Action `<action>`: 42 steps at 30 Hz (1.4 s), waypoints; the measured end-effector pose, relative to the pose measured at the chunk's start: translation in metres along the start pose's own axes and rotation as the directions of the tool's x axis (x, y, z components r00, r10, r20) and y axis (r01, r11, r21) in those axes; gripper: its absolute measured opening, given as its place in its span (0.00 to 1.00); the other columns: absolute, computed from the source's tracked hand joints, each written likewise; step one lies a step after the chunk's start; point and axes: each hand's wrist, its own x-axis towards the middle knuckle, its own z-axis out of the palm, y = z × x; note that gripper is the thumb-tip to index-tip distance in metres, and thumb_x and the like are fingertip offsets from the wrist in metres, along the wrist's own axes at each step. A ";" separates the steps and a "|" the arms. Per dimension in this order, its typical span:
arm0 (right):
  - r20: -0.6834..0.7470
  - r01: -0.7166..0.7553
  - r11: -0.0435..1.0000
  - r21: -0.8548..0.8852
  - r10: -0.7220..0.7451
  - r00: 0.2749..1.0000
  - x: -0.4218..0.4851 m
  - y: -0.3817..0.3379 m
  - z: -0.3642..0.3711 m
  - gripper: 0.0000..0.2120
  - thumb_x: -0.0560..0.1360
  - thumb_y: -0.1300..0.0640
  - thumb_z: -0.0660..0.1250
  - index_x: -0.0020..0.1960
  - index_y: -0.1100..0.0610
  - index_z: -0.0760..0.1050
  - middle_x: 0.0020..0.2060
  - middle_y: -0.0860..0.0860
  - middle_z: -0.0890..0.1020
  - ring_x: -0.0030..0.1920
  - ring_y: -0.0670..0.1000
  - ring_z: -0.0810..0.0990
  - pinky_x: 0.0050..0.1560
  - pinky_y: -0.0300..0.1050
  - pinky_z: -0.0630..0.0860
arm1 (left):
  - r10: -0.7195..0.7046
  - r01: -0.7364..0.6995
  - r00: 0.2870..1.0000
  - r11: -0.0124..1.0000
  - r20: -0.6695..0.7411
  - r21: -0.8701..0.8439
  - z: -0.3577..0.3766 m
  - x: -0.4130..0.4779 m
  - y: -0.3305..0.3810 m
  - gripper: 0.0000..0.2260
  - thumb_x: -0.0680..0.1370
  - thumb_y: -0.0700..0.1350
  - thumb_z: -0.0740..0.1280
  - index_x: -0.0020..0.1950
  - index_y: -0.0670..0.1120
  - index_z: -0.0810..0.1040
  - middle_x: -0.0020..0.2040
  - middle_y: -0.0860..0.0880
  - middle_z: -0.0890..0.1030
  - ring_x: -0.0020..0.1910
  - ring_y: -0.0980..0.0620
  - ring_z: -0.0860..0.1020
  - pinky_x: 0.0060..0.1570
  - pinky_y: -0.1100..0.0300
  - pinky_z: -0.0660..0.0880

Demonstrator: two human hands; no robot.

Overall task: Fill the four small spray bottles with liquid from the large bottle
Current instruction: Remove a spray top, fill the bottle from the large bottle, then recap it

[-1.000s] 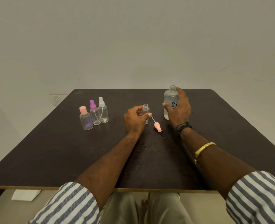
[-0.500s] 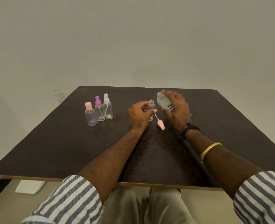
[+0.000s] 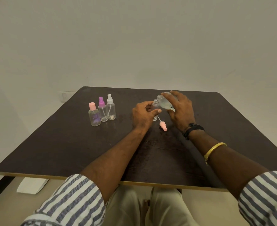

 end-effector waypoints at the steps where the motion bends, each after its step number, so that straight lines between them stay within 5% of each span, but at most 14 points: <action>1: 0.000 0.002 1.000 -0.006 -0.002 1.000 0.000 0.000 0.000 0.30 0.74 0.60 0.72 0.73 0.45 0.70 0.69 0.55 0.75 0.69 0.58 0.72 0.66 0.61 0.71 | -0.001 0.001 1.000 1.000 0.000 0.002 0.000 0.000 0.000 0.17 0.69 0.47 0.80 0.56 0.48 0.85 0.46 0.53 0.87 0.44 0.60 0.84 0.48 0.58 0.83; 30: -0.013 0.071 0.985 -0.160 -0.074 0.997 0.002 -0.004 -0.017 0.34 0.70 0.68 0.71 0.72 0.45 0.72 0.69 0.56 0.73 0.68 0.61 0.72 0.68 0.62 0.65 | -0.007 0.007 1.000 1.000 0.010 0.006 0.002 -0.006 0.003 0.17 0.70 0.46 0.80 0.58 0.45 0.85 0.49 0.50 0.87 0.45 0.59 0.84 0.48 0.63 0.81; 42: -0.014 0.090 0.978 -0.190 -0.094 0.995 0.002 -0.004 -0.021 0.35 0.70 0.70 0.70 0.71 0.45 0.72 0.69 0.56 0.73 0.68 0.60 0.71 0.68 0.61 0.64 | -0.016 0.015 1.000 1.000 0.010 0.010 0.005 -0.006 0.000 0.17 0.69 0.47 0.80 0.57 0.46 0.85 0.47 0.50 0.87 0.45 0.56 0.84 0.49 0.54 0.83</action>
